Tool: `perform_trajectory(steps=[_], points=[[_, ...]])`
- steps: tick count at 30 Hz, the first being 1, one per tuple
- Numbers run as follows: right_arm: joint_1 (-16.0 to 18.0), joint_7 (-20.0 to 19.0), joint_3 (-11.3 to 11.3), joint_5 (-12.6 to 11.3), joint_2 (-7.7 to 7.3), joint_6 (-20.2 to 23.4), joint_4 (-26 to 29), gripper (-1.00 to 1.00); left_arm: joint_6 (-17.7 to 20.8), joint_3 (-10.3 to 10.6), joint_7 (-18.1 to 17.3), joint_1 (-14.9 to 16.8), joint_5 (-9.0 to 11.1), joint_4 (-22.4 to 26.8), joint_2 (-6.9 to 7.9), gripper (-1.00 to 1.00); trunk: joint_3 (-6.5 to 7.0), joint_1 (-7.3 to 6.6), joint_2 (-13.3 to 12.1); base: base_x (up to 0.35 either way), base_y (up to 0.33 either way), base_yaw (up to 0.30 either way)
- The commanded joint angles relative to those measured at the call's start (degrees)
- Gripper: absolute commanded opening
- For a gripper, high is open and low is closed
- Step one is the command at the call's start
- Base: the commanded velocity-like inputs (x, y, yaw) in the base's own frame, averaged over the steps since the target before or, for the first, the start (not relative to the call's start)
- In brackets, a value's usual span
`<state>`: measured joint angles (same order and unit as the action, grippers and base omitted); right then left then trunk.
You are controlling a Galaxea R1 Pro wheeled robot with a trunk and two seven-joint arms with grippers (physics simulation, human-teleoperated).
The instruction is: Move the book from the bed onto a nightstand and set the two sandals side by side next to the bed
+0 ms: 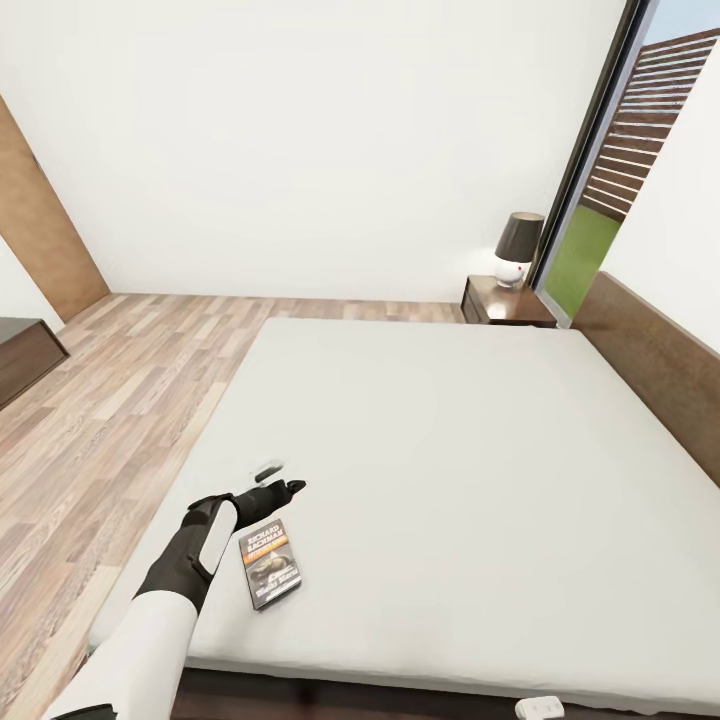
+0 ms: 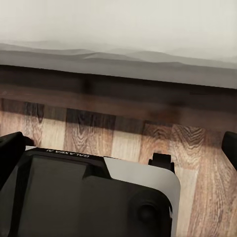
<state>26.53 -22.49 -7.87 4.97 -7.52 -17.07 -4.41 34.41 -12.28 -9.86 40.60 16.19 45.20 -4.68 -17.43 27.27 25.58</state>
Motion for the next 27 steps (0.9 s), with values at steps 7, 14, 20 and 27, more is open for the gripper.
perform_trajectory(steps=[7, 14, 20, 27], points=[[0.11, -0.09, -0.48, 0.52, -0.04, -0.42, -0.25, 1.0, 0.51, -0.42, 8.82, 4.42, 0.28, -0.04, 1.62, 1.0, -0.1, 0.03, 0.1, 0.0, 0.0, 0.0], [0.11, -0.08, -0.48, 0.49, -0.04, -0.41, -0.25, 1.0, 0.39, -0.57, 7.82, 6.54, 9.04, -5.79, 9.93, 1.0, -0.1, 0.03, 0.1, 0.0, 0.0, 0.0], [0.11, -0.09, -0.49, 0.49, -0.04, -0.42, -0.25, 1.0, 0.34, -0.28, 7.05, 6.59, 10.77, -6.2, 10.2, 1.0, -0.1, 0.03, 0.1, 0.0, 0.0, 0.0], [0.11, -0.04, -0.48, 0.54, -0.04, -0.38, -0.25, 1.0, 0.16, -0.22, 6.97, 6.58, 10.92, -6.26, 10.01, 1.0, -0.1, 0.03, 0.1, 0.0, 0.0, 0.0]])
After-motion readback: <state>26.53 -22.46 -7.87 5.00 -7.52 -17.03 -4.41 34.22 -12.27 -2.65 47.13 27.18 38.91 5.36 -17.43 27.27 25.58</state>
